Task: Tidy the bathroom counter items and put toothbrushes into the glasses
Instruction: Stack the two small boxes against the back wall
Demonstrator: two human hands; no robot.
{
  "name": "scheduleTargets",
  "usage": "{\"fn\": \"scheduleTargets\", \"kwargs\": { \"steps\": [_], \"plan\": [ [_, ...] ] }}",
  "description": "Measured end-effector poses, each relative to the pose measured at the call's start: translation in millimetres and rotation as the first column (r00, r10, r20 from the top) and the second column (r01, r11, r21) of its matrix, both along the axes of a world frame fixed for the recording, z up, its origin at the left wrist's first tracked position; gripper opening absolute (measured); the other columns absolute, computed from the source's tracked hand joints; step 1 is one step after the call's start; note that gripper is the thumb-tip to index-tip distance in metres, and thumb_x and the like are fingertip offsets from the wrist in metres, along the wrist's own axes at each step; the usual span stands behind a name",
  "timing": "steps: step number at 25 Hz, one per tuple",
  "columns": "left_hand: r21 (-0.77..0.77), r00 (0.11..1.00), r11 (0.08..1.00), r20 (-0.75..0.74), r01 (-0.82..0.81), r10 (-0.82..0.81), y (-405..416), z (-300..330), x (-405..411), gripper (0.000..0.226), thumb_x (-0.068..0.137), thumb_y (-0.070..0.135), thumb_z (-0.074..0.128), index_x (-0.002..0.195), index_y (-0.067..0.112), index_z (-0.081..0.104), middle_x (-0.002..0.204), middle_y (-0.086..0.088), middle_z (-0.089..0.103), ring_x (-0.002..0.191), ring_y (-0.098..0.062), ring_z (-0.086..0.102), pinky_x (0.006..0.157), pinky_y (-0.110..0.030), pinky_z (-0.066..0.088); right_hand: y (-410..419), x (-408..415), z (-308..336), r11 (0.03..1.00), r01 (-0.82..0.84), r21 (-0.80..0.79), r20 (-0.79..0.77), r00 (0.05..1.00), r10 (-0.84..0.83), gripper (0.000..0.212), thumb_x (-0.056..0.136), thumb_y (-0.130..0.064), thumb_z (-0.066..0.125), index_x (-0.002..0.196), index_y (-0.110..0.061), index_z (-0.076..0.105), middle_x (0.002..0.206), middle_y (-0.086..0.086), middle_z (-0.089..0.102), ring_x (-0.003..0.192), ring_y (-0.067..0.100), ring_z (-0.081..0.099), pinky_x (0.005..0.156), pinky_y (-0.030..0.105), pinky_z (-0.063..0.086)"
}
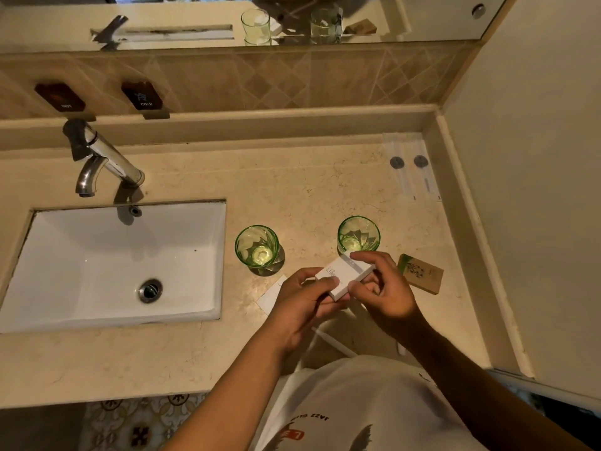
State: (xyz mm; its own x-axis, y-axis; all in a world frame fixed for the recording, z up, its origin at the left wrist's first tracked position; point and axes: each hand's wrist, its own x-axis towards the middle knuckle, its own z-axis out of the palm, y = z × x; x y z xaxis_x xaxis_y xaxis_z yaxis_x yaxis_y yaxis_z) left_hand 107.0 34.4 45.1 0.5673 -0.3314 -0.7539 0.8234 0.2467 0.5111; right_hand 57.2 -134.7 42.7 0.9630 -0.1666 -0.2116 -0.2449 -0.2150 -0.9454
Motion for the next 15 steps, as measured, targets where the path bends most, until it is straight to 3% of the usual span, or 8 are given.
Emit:
{"fn": "scheduleTargets", "kwargs": {
  "steps": [2,5,8,11,15],
  "plan": [
    [0.009,0.998,1.0,0.063,-0.001,0.0,-4.6,10.4,10.0,0.027,0.092,0.003,0.068,0.114,0.003,0.054,0.099,-0.028,0.075,0.088,-0.039,0.075,0.083,-0.046,0.063,0.8,8.3,13.4,0.975,0.06,0.214,-0.04,0.998,-0.053,0.054,0.088,0.006,0.066,0.127,-0.028,0.052,0.121,0.003,0.063,0.109,0.021,0.068,0.086,0.031,0.059],
    [0.054,0.985,0.999,0.173,0.0,-0.009,-10.8,19.1,24.5,0.021,0.094,0.012,0.068,0.109,0.007,0.055,0.09,-0.022,0.077,0.078,-0.032,0.075,0.08,-0.043,0.062,0.7,24.4,31.5,0.928,0.136,0.346,-0.034,0.991,-0.132,0.06,0.087,0.012,0.063,0.135,-0.022,0.047,0.125,-0.002,0.061,0.108,0.021,0.07,0.085,0.03,0.059],
    [0.177,0.961,0.984,0.275,-0.009,-0.041,-17.5,25.1,39.1,0.019,0.093,0.014,0.069,0.106,0.003,0.061,0.087,-0.019,0.075,0.068,-0.022,0.071,0.068,-0.035,0.06,-2.4,40.4,38.1,0.911,0.2,0.361,-0.034,0.979,-0.201,0.06,0.088,0.011,0.063,0.137,-0.019,0.045,0.12,-0.009,0.06,0.099,0.014,0.072,0.076,0.023,0.058],
    [0.261,0.942,0.965,0.325,-0.008,-0.08,-26.0,31.2,55.3,0.018,0.093,0.013,0.069,0.106,0.001,0.066,0.091,-0.018,0.077,0.072,-0.023,0.071,0.061,-0.029,0.059,-8.7,58.4,42.4,0.895,0.271,0.355,-0.051,0.961,-0.271,0.057,0.089,0.009,0.061,0.137,-0.018,0.046,0.117,-0.008,0.061,0.094,0.012,0.073,0.069,0.023,0.058],
    [0.339,0.904,0.941,0.401,0.003,-0.147,-42.8,35.3,86.3,0.023,0.09,0.012,0.074,0.11,0.01,0.063,0.085,-0.015,0.078,0.077,-0.028,0.076,0.07,-0.036,0.062,-20.7,90.1,39.6,0.884,0.412,0.221,-0.116,0.911,-0.395,0.036,0.09,0.002,0.062,0.121,-0.015,0.057,0.112,0.0,0.066,0.09,0.014,0.075,0.071,0.028,0.063]
  ]
}}
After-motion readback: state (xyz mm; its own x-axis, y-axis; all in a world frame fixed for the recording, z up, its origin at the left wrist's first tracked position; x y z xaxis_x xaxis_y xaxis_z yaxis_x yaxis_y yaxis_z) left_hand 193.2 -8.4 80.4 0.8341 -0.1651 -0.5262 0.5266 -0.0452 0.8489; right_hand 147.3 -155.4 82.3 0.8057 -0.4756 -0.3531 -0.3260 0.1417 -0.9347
